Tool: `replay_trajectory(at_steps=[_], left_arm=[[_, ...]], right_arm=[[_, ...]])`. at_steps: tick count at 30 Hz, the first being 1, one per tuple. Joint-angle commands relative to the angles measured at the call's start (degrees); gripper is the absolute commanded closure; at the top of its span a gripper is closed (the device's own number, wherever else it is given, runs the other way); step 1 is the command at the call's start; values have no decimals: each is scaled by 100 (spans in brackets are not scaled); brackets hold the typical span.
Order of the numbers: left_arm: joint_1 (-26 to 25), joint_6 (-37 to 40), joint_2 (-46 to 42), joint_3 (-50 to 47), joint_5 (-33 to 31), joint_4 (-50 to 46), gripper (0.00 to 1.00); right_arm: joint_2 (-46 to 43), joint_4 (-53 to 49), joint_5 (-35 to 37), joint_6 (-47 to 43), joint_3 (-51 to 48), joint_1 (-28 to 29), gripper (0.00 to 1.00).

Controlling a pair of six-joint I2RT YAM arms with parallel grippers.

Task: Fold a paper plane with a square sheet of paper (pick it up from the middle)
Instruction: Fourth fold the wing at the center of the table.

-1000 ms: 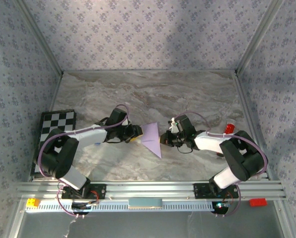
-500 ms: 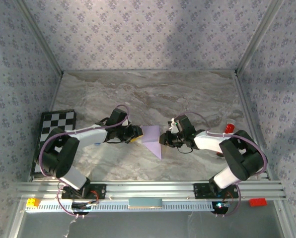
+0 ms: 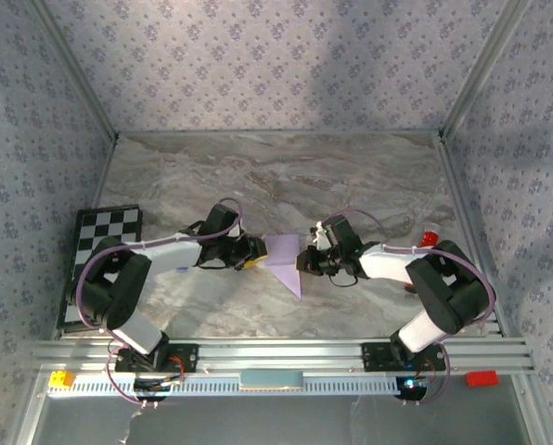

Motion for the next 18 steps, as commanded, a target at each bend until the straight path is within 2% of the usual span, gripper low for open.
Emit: replay_trajectory(at_steps=[1, 18], left_arm=[[93, -15, 139, 139, 283, 29, 54], [268, -421, 620, 336, 1052, 838, 49]], right_arm=[[-246, 160, -156, -52, -28, 4, 94], [-676, 893, -588, 215, -510, -258, 98]])
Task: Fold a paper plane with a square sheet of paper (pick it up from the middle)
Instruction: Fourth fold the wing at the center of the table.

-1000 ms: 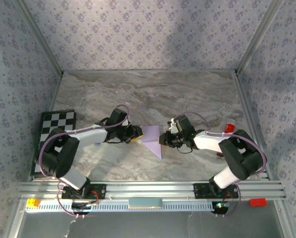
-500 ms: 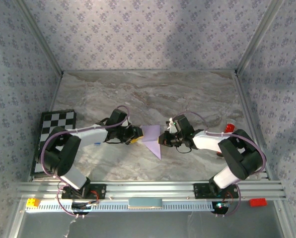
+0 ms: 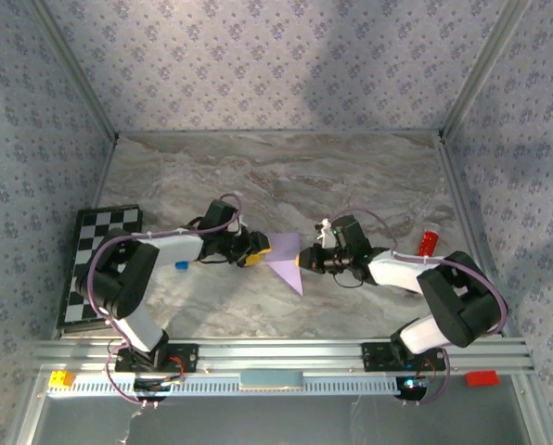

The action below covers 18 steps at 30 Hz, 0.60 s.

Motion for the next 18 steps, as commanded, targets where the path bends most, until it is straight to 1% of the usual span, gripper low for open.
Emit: replay_trajectory(at_steps=[1, 8, 16, 18], left_arm=[[31, -167, 183, 193, 330, 363, 49], [34, -246, 372, 269, 374, 503, 52], [32, -343, 622, 407, 484, 706, 62], [29, -360, 663, 419, 488, 745, 66]], right_arm=[[-161, 195, -155, 76, -78, -55, 98], [-195, 264, -249, 72, -122, -100, 98], [-201, 301, -289, 70, -159, -119, 98], [-201, 304, -292, 71, -163, -138, 98]])
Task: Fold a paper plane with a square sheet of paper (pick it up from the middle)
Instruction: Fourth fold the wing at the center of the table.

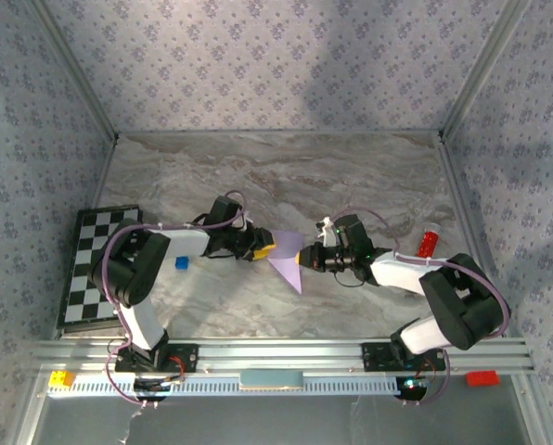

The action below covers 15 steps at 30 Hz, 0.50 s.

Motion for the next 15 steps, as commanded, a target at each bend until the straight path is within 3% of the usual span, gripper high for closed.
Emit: replay_trajectory(at_steps=[1, 6, 11, 15], left_arm=[[30, -41, 107, 128, 154, 184, 67], [32, -68, 158, 119, 112, 208, 70], [31, -8, 199, 129, -43, -20, 60], [35, 16, 274, 120, -47, -52, 57]], right_arm=[[-109, 85, -119, 49, -94, -58, 98], [-107, 84, -143, 50, -106, -84, 98], [-174, 153, -171, 89, -129, -101, 98], [-225, 182, -203, 104, -141, -121, 98]])
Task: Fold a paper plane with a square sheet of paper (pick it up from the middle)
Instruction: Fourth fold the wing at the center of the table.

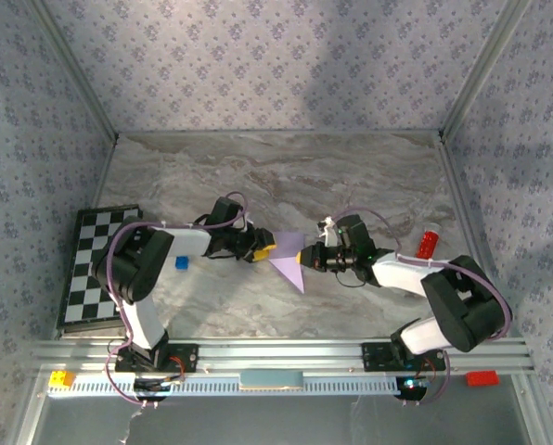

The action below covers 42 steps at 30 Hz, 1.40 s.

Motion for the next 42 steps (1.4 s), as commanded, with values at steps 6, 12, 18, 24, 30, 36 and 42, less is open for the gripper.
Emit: replay_trajectory(at_steps=[6, 12, 18, 24, 30, 36, 42], left_arm=[[28, 11, 143, 168, 96, 23, 62], [19, -18, 220, 215, 189, 118, 68], [25, -116, 278, 182, 218, 268, 81], [18, -219, 8, 27, -93, 308, 96], [-73, -517, -613, -333, -798, 302, 99], [-321, -894, -1172, -577, -1628, -14, 100], [-460, -1207, -1616, -717, -2134, -254, 100]], right_arm=[[-144, 175, -184, 85, -111, -62, 98], [-143, 209, -238, 91, -112, -69, 98], [-149, 143, -192, 51, -120, -84, 98], [-172, -1020, 460, -393, 61, -96, 92], [-484, -1912, 1245, -653, 293, 8, 69], [-1360, -2536, 2993, -1130, 444, 871, 63], [-1441, -1740, 5486, -2144, 192, 2794, 61]])
